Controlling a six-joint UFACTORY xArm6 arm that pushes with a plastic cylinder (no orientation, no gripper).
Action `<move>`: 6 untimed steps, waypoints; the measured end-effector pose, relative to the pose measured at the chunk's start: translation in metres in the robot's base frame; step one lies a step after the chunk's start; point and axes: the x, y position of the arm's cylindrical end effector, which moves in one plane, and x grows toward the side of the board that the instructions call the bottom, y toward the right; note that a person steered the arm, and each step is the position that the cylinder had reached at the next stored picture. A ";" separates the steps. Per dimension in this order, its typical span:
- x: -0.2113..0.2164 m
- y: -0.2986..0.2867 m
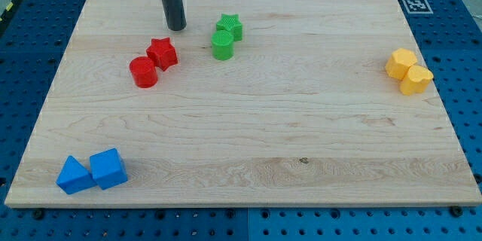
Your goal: Move the green circle to the bottom of the green star
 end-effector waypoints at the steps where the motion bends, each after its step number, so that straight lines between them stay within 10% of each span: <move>1: 0.000 0.000; 6: 0.052 0.049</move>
